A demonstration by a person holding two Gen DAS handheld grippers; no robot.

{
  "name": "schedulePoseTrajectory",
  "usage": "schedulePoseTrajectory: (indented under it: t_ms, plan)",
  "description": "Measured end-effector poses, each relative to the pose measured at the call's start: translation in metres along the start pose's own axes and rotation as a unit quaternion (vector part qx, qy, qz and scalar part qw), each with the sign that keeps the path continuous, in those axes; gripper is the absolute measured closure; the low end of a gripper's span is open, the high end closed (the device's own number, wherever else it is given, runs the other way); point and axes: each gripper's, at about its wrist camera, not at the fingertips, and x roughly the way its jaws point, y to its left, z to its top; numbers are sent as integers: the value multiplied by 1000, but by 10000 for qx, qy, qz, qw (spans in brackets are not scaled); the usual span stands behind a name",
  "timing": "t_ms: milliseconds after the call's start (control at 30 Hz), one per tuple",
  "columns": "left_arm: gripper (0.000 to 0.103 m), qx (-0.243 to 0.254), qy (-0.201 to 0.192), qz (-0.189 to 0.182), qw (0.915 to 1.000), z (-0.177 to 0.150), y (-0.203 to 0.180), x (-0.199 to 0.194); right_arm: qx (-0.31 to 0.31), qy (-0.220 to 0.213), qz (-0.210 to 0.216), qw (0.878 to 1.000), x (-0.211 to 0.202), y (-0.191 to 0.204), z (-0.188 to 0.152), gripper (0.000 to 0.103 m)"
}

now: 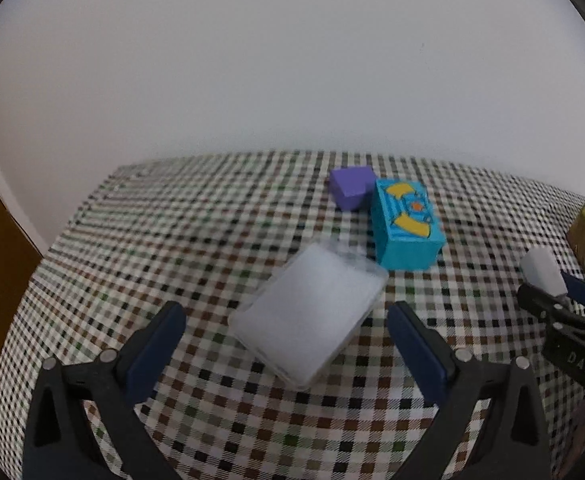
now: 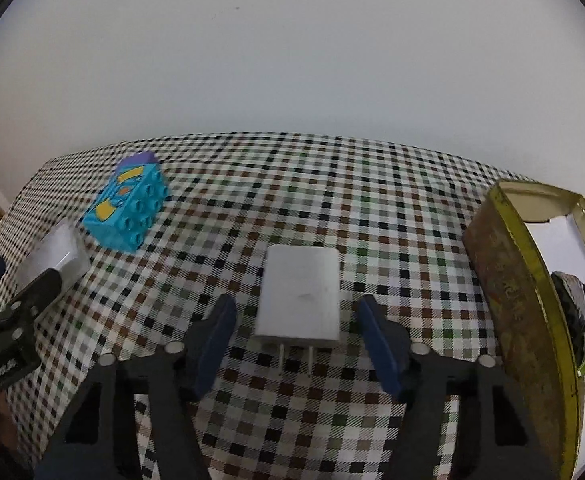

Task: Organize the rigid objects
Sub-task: 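Grasp the white charger with the right tool while the left grasps the white case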

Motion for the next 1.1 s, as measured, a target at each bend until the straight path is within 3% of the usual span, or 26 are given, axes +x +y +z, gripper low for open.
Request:
schedulePoseTrajectory:
  t_ms: [100,233,300,367,533,667,700,767,1100]
  plan:
    - [0,-124,519,-145,9985,-2,10,24,-68,-39,83,9999,-6,2,-5,61]
    - [4,-443,525,-269,9973,2,21,35,3,-63,227,9997,-11,-2,-9,62]
    - [26,-389,436,-265,9979,3,19,31,81,-80,350,9993,-14,-6,-11,63]
    - [36,-315,343,-313,9984,1,15,19,116,-96,431,9990,-16,-11,-12,63]
    - [37,-368,271,-325,9984,3,11,18,268,-137,702,9971,-24,-18,-18,63]
    - [37,-584,-143,-562,9966,5,22,-15,436,-250,891,9948,-34,-25,-24,63]
    - [47,-647,-247,-617,9957,13,16,-16,446,-286,906,9945,-37,-26,-26,63]
    - [48,-771,-413,-756,9933,16,22,-24,447,-392,958,9936,-42,-27,-27,63]
    - [48,-811,-682,-534,9929,21,28,-18,377,-723,969,9919,-63,-39,-25,63]
